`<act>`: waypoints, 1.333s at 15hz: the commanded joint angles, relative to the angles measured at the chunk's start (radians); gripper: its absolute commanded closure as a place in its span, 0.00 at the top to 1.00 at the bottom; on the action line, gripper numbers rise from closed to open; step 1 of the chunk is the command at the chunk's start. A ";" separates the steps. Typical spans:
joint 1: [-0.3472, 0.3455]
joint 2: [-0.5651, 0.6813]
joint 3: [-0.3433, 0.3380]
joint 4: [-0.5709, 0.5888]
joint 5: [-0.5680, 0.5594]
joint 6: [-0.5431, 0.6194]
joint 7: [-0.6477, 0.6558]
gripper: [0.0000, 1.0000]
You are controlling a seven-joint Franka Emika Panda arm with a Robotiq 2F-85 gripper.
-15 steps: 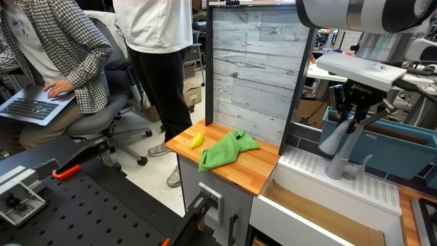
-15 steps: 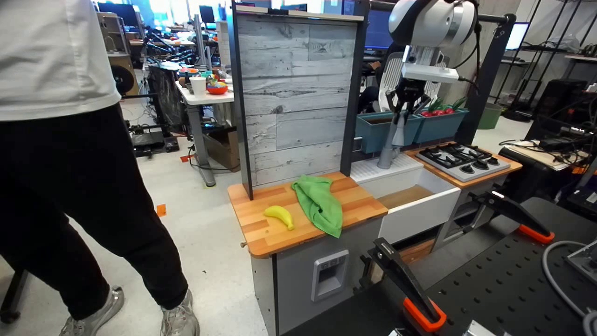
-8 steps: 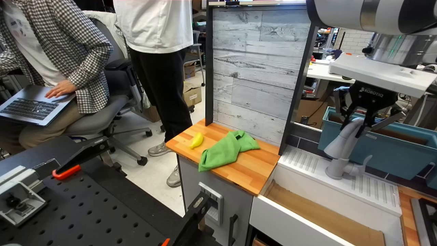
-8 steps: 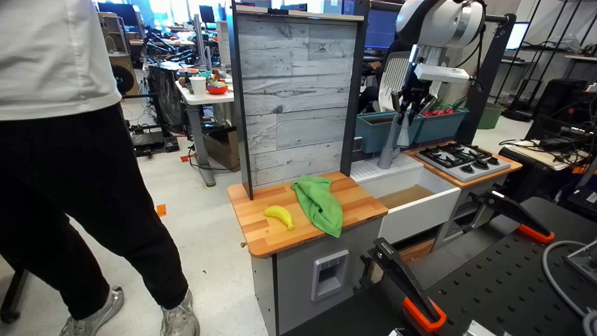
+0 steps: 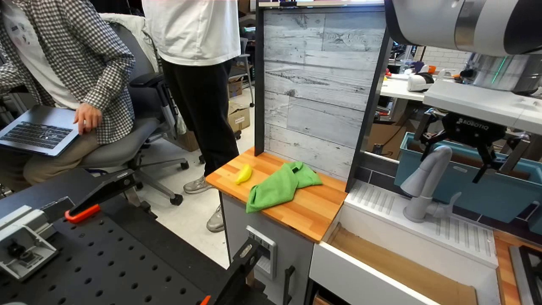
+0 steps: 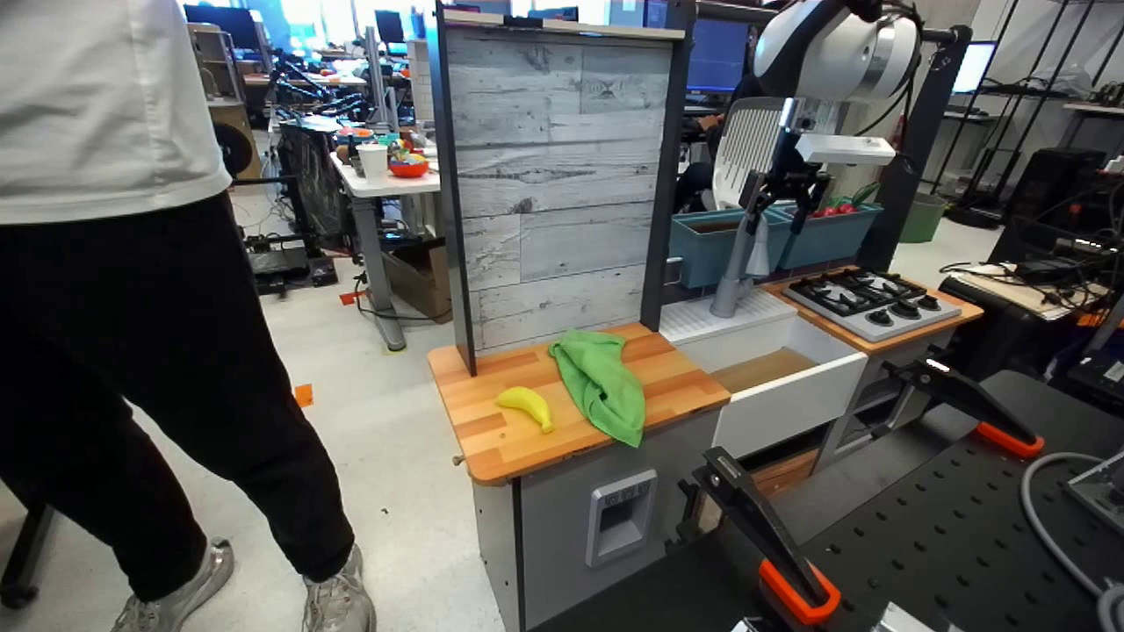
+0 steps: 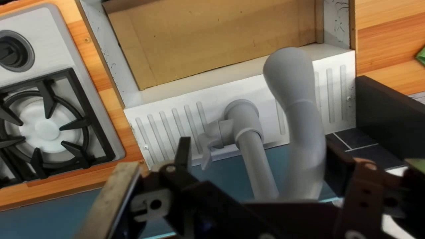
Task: Move the tap
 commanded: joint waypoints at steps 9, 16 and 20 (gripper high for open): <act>-0.010 -0.078 0.018 -0.123 0.016 0.152 -0.085 1.00; -0.021 -0.242 0.055 -0.354 0.040 0.252 -0.137 1.00; -0.056 -0.376 0.106 -0.520 0.030 0.307 -0.155 1.00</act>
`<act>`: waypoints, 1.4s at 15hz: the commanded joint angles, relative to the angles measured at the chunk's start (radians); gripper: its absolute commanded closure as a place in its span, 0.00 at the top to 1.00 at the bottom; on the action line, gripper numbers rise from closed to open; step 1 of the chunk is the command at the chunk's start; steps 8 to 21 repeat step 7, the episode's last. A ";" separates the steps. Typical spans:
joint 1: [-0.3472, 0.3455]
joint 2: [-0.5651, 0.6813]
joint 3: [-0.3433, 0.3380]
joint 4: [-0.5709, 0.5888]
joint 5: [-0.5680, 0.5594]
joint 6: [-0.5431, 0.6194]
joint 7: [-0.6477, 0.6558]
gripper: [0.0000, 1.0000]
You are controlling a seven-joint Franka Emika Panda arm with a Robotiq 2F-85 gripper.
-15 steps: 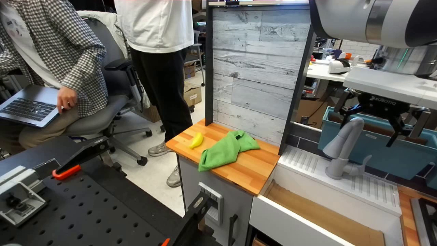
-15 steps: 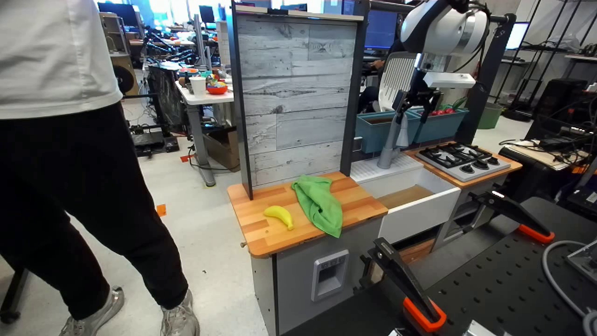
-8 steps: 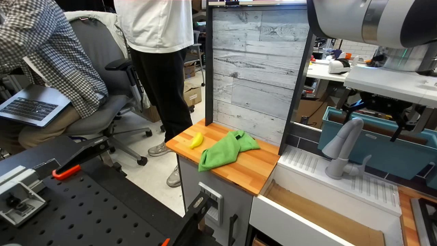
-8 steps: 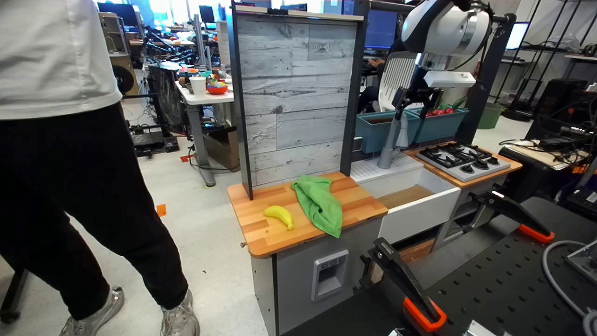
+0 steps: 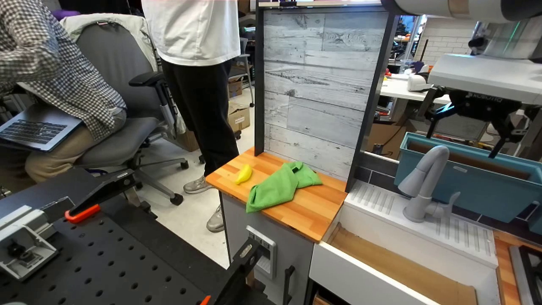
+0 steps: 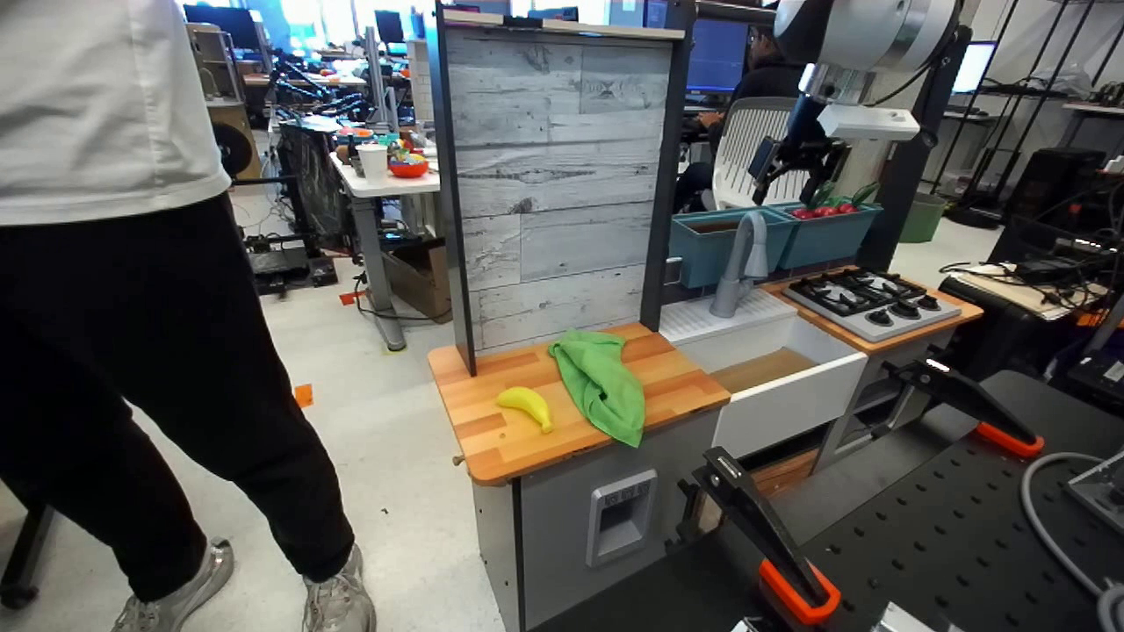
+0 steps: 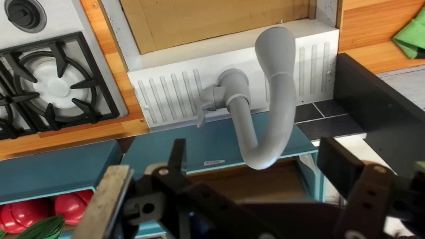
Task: Move the tap
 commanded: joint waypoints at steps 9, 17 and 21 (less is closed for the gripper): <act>-0.048 -0.111 0.068 -0.137 -0.024 0.029 -0.008 1.00; -0.048 -0.111 0.068 -0.137 -0.024 0.029 -0.008 1.00; -0.048 -0.111 0.068 -0.137 -0.024 0.029 -0.008 1.00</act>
